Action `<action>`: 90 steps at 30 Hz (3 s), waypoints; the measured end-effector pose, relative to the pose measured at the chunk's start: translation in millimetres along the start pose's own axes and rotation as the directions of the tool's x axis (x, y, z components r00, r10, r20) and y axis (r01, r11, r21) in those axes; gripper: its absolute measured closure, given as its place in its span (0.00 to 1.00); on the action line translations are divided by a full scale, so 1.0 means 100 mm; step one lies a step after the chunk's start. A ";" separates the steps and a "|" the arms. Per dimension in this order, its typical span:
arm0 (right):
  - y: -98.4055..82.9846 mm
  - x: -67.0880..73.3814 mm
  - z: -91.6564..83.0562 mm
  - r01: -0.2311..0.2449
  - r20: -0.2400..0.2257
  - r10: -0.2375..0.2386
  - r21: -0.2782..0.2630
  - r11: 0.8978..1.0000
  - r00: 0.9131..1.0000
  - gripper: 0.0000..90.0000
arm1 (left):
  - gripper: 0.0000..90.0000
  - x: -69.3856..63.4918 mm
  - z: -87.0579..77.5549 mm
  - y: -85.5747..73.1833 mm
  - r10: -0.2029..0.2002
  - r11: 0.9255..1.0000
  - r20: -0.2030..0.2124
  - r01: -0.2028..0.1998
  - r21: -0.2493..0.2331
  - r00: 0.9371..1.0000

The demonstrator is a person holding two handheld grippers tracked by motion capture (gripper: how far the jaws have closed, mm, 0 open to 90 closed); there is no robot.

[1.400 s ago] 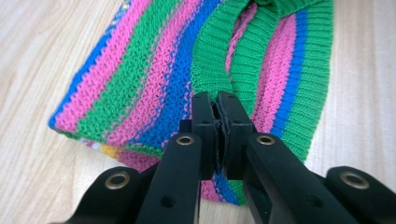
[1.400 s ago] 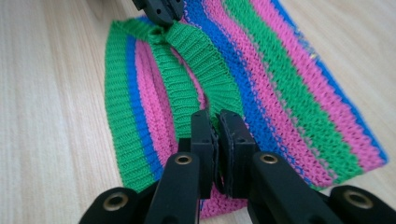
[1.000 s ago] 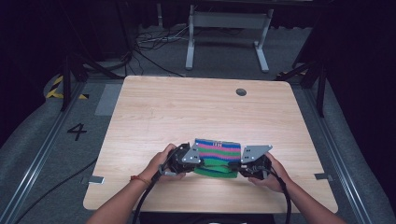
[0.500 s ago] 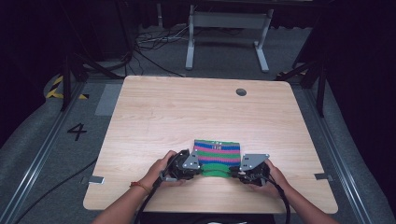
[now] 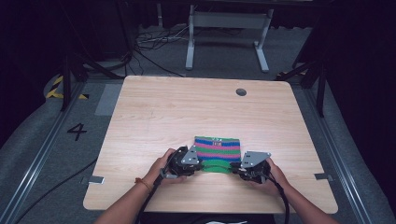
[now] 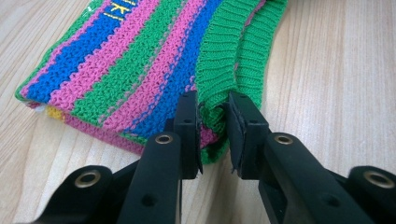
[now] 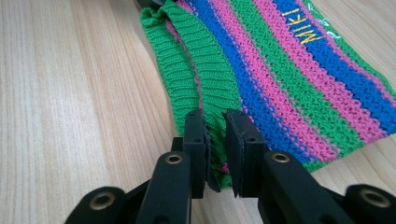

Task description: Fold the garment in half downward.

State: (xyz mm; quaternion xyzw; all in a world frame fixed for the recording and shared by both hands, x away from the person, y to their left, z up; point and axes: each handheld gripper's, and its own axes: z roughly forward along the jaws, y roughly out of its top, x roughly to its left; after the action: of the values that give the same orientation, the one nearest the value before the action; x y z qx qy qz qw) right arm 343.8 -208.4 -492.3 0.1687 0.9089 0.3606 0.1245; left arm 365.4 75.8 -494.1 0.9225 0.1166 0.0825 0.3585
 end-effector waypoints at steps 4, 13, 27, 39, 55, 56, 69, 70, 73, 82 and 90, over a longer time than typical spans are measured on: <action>0.01 -0.02 -0.04 -0.016 -0.021 0.016 0.002 1.000 1.000 0.80 | 0.79 -0.02 -0.03 0.03 0.017 1.000 0.016 -0.017 0.012 1.000; 0.07 -0.03 -0.25 -0.005 -0.004 0.004 -0.024 1.000 1.000 0.62 | 0.56 -0.01 -0.34 0.10 0.024 0.999 -0.066 -0.022 0.034 0.998; -0.18 -0.22 -0.76 -0.038 0.140 0.034 0.027 0.999 0.990 0.34 | 0.23 0.10 -0.86 -0.39 -0.064 0.989 -0.196 0.089 0.118 0.978; -0.62 -0.31 -0.99 -0.145 0.227 0.132 0.041 0.989 0.965 0.28 | 0.21 0.12 -1.16 -0.80 -0.103 0.980 -0.240 0.141 0.143 0.965; -1.16 -0.39 -1.16 -0.327 0.277 0.317 -0.011 0.945 0.907 0.22 | 0.19 0.17 -1.35 -1.31 -0.250 0.951 -0.235 0.284 0.122 0.939; -1.18 -0.39 -1.17 -0.337 0.274 0.329 -0.018 0.941 0.904 0.22 | 0.19 0.16 -1.36 -1.34 -0.263 0.949 -0.235 0.295 0.114 0.936; -1.41 -0.38 -1.15 -0.432 0.259 0.432 -0.063 0.900 0.864 0.18 | 0.13 0.11 -1.38 -1.59 -0.392 0.916 -0.240 0.400 -0.014 0.888; -1.41 -0.38 -1.15 -0.431 0.258 0.432 -0.063 0.900 0.864 0.17 | 0.10 0.11 -1.37 -1.58 -0.400 0.913 -0.242 0.409 -0.014 0.884; -1.42 -0.38 -1.15 -0.432 0.257 0.433 -0.062 0.900 0.864 0.17 | 0.06 0.11 -1.36 -1.57 -0.414 0.905 -0.260 0.426 -0.011 0.872; -1.40 -0.40 -1.13 -0.440 0.269 0.440 -0.064 0.896 0.857 0.16 | 0.05 0.10 -1.37 -1.58 -0.428 0.897 -0.278 0.442 -0.012 0.860; -1.40 -0.40 -1.13 -0.445 0.273 0.444 -0.062 0.894 0.853 0.15 | 0.00 0.11 -1.35 -1.58 -0.444 0.887 -0.286 0.462 -0.008 0.849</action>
State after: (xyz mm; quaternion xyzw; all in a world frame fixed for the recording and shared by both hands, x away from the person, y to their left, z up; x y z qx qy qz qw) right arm 310.3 -389.4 -505.8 0.4234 0.8190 0.3503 0.1650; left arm 319.5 278.3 -502.2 0.8584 0.3826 0.1215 0.3194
